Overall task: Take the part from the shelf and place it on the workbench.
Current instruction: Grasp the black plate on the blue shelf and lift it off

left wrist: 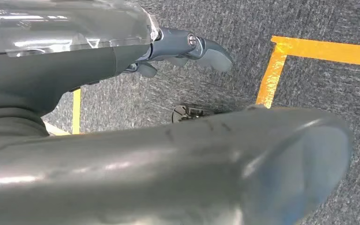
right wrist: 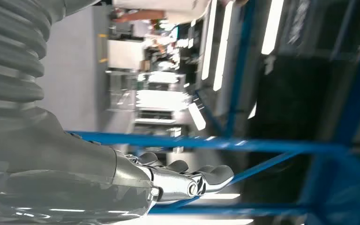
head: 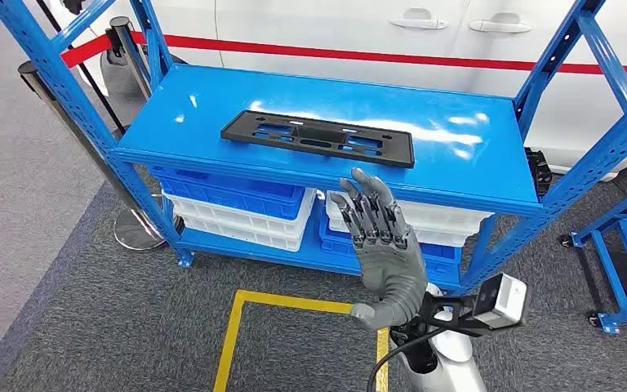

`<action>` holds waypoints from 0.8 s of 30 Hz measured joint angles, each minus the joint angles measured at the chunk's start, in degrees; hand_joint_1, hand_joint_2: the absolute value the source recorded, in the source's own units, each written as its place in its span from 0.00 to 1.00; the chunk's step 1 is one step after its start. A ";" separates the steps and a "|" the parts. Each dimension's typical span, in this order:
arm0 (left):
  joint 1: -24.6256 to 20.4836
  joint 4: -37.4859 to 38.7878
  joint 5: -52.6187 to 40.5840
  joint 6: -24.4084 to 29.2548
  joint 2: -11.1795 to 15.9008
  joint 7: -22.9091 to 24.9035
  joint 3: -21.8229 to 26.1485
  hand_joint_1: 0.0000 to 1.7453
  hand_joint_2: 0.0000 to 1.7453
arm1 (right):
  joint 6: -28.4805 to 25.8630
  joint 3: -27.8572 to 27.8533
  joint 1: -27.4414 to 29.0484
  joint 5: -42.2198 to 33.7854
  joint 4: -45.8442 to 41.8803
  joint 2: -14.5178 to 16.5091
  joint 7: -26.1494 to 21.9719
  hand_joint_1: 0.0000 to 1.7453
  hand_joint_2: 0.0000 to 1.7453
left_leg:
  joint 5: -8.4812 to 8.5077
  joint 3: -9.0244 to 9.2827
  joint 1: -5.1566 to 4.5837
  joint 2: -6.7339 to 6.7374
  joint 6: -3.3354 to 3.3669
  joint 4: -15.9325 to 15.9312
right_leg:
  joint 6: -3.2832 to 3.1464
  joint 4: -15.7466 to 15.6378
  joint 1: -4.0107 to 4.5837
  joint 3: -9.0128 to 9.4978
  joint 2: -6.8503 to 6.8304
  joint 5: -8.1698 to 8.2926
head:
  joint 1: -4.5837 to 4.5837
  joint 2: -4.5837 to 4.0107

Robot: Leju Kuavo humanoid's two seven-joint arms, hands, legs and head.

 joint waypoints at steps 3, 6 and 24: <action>-0.01 0.10 -0.39 -0.04 0.01 -0.21 0.19 0.00 0.00 | 0.45 0.86 0.03 0.24 -2.57 0.07 -0.70 0.00 1.00 | -0.04 -0.02 -0.07 -0.01 0.04 0.11 | 0.07 -0.12 -0.08 0.02 0.01 0.06 | 0.00 0.00; -0.07 0.16 -0.56 -0.02 0.02 -0.31 0.37 0.00 0.00 | 0.30 1.52 0.15 0.41 -4.89 0.44 -1.21 0.00 0.75 | -0.02 -0.16 -0.33 0.07 0.64 0.22 | 0.67 -0.61 -0.37 0.07 0.04 0.41 | -0.03 0.00; -0.30 0.37 -1.28 -0.19 -0.77 -0.28 0.43 0.00 0.00 | -11.12 2.36 2.63 -2.48 3.43 0.45 4.87 0.00 0.00 | -1.91 0.84 0.36 0.69 -1.11 0.36 | -1.23 0.01 0.23 -3.44 -0.54 2.94 | -0.02 0.00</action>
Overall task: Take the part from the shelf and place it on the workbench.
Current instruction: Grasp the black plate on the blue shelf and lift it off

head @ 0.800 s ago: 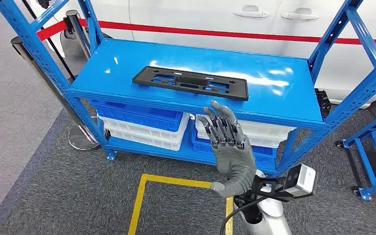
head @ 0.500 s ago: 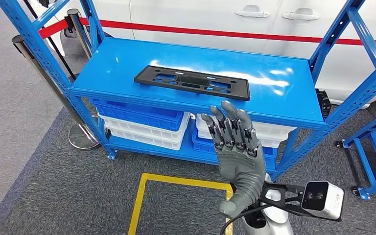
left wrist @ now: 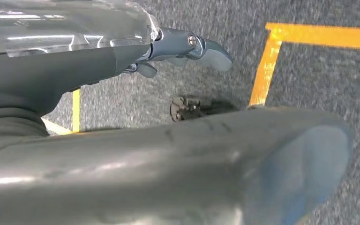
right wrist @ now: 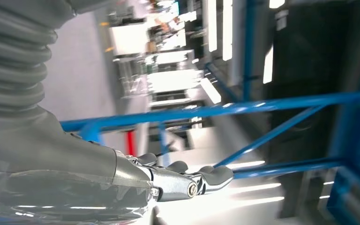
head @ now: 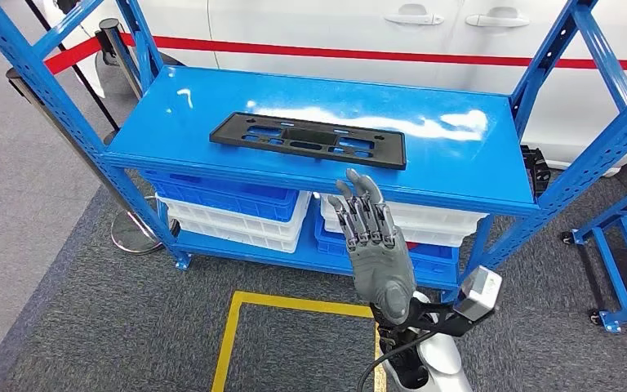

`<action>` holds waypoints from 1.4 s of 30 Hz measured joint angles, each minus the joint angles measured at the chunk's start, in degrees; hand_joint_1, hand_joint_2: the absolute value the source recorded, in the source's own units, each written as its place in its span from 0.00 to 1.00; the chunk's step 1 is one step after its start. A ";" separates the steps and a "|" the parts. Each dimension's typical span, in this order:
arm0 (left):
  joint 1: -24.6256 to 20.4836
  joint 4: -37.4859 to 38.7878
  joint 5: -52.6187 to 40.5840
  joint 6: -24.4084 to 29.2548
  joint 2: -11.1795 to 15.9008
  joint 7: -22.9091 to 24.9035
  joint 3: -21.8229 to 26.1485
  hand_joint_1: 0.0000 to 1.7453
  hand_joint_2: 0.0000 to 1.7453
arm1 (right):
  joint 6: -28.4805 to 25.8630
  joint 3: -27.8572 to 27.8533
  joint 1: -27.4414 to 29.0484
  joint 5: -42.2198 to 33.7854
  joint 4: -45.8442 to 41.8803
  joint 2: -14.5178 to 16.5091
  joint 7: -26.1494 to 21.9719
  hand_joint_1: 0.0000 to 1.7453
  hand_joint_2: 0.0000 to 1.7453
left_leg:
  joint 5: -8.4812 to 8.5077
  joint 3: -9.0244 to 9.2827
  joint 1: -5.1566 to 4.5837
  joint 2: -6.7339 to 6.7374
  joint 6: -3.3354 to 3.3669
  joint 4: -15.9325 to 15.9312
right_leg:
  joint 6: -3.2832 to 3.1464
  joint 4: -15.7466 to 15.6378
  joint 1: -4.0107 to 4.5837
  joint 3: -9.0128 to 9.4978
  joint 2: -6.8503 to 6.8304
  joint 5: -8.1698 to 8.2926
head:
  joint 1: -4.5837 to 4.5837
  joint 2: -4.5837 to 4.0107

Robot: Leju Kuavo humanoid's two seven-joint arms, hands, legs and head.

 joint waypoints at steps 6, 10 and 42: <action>0.17 0.00 -0.07 -0.13 -0.03 -0.02 -0.01 0.00 0.00 | -0.92 -0.21 0.77 0.20 2.45 0.04 0.96 0.00 0.25 | -4.13 -9.19 0.94 0.14 -1.35 15.09 | -0.52 -0.11 -0.27 0.58 -0.28 -0.53 | -0.11 0.00; 0.09 0.02 -0.25 -0.05 -0.09 0.49 -0.02 0.00 0.00 | -2.57 -0.39 0.91 0.36 3.15 0.24 2.39 0.00 1.00 | 3.62 -4.24 1.04 0.16 -1.16 1.77 | 0.53 0.07 -0.42 1.41 -0.11 -1.19 | -0.11 0.01; 0.28 0.30 -1.37 0.90 -0.56 1.75 -0.31 0.00 0.00 | 2.32 -0.86 2.25 -2.88 3.38 0.44 5.28 0.00 1.00 | 8.87 -9.33 1.44 0.49 -1.52 2.34 | 1.81 -2.17 -0.71 10.47 -0.13 -7.66 | -0.93 0.01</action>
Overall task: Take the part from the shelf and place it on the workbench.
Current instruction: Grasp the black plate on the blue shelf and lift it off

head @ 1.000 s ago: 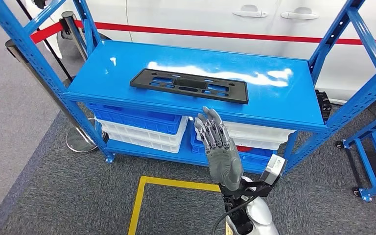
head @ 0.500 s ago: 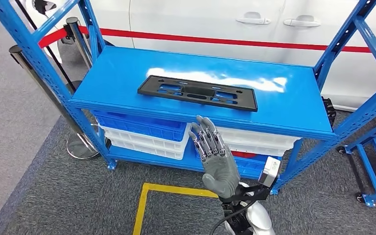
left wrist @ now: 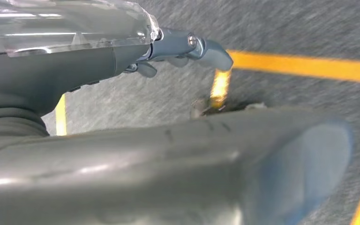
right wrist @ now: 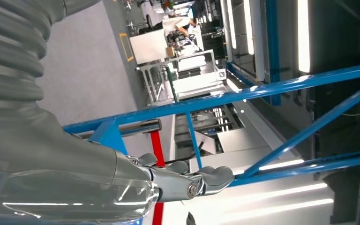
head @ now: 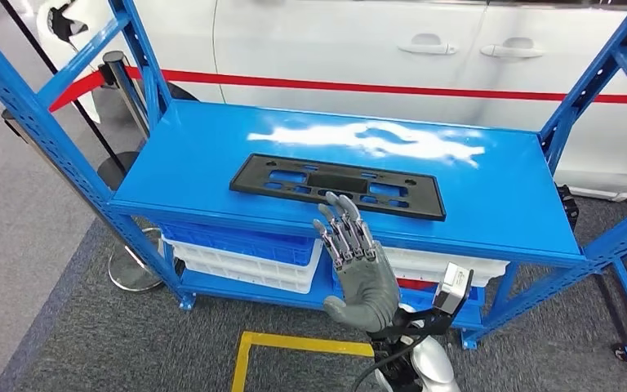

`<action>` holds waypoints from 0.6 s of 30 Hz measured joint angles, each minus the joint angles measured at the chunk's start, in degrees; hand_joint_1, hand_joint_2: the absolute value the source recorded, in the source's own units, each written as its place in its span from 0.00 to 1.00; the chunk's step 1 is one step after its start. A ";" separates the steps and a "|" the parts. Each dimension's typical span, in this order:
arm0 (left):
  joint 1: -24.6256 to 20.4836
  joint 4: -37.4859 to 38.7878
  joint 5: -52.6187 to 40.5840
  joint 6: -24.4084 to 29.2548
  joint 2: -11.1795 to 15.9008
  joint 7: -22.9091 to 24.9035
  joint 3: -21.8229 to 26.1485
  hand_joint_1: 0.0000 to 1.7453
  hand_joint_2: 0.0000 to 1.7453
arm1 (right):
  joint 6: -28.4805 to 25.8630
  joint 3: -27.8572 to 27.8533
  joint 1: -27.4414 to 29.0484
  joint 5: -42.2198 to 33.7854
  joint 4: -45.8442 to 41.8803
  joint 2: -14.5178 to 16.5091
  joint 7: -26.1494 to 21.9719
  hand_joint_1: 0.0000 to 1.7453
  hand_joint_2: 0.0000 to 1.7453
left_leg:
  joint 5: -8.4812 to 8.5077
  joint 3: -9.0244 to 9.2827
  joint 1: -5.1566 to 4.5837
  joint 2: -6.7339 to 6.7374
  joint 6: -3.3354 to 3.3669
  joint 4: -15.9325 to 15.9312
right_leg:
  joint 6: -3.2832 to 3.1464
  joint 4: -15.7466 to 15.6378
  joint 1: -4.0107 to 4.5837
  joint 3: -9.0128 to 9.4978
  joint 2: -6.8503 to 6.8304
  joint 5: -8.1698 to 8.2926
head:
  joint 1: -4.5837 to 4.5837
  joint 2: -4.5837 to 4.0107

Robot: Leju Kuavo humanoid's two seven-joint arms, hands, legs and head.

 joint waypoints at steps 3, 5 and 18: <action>-0.13 0.07 0.07 0.05 0.04 0.04 0.00 0.00 0.00 | 0.19 0.03 -0.13 -0.02 -0.07 -0.01 0.06 0.00 1.00 | -1.79 0.24 -0.23 -0.31 1.92 -0.29 | 0.94 -0.24 -0.07 0.24 -0.13 -0.71 | 0.00 0.00; -0.13 0.07 0.23 0.15 0.03 0.02 0.00 0.00 0.00 | 0.51 0.03 -0.41 -0.05 -0.08 -0.01 0.03 0.00 1.00 | -2.37 0.79 -0.25 -0.37 2.78 -0.45 | 1.20 2.51 -0.10 -0.88 -0.20 -2.27 | 0.08 -0.01; -0.34 0.18 0.37 0.49 -0.40 -0.02 0.02 0.00 0.00 | 1.10 0.03 -1.22 -0.15 0.08 -0.06 -0.02 0.00 1.00 | -4.17 3.43 -1.99 -0.63 3.25 -1.17 | -3.95 2.45 3.01 -9.04 -0.18 5.55 | -0.06 0.00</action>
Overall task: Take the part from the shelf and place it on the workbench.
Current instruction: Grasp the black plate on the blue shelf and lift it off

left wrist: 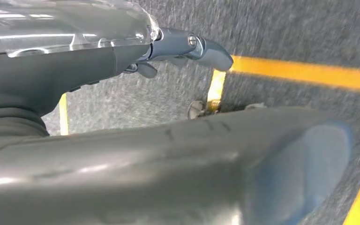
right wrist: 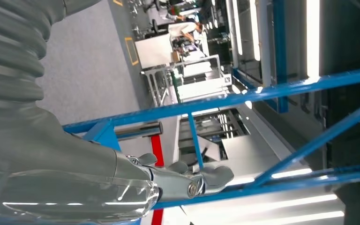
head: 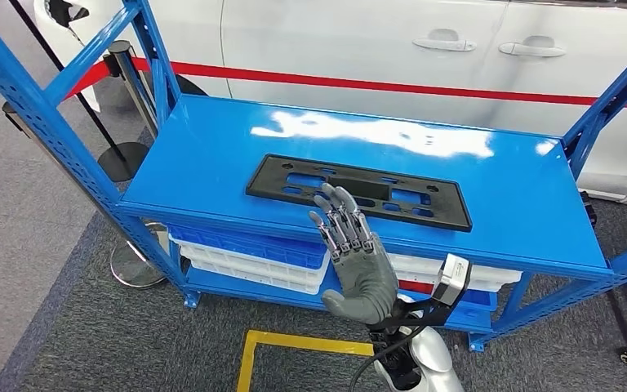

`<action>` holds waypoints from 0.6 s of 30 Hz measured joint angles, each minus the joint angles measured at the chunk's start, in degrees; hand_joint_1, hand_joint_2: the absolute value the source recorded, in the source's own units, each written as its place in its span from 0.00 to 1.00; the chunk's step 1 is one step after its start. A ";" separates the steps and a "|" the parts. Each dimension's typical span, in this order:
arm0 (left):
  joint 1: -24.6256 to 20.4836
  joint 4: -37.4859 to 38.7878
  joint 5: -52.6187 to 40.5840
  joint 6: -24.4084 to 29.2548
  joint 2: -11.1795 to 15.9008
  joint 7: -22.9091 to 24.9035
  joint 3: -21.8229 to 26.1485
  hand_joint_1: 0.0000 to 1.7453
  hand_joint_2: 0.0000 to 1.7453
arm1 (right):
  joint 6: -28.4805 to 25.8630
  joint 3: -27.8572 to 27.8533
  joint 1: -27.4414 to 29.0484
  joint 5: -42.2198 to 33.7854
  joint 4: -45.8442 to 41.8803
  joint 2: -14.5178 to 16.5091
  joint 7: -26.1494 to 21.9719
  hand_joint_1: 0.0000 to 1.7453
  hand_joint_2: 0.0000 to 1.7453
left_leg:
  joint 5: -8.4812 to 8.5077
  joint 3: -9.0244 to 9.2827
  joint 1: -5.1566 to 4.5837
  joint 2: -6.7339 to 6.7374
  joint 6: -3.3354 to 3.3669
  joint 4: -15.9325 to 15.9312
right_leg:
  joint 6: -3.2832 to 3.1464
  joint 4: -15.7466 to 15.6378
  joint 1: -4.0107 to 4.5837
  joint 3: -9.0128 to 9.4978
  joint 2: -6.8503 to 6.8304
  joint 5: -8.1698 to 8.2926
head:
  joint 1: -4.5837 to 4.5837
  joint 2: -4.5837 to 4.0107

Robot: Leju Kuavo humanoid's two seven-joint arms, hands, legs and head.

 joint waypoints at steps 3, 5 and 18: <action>-0.02 0.00 -0.11 0.08 -0.01 0.08 -0.02 0.00 0.00 | 0.08 0.05 -0.04 0.00 -0.01 0.09 0.00 0.00 1.00 | -1.89 -1.18 0.00 0.19 -1.00 3.12 | 0.32 -1.93 -0.94 1.25 -0.14 0.59 | -0.03 0.00; 0.00 0.00 -0.35 0.16 0.00 0.25 -0.04 0.00 0.00 | 0.24 0.11 0.00 0.01 -0.01 0.15 0.05 0.00 1.00 | -4.93 -4.58 0.52 0.23 -1.79 10.17 | 0.32 -2.15 -1.11 1.72 -0.21 0.08 | -0.06 -0.01; 0.16 0.03 -0.54 -0.15 0.25 0.87 -0.15 0.00 0.00 | 0.85 0.39 -0.25 0.03 -0.23 0.27 0.28 0.00 1.00 | 0.16 0.34 1.54 0.34 -0.46 -0.37 | 4.06 2.22 -2.02 2.87 -0.09 -4.86 | -0.05 0.00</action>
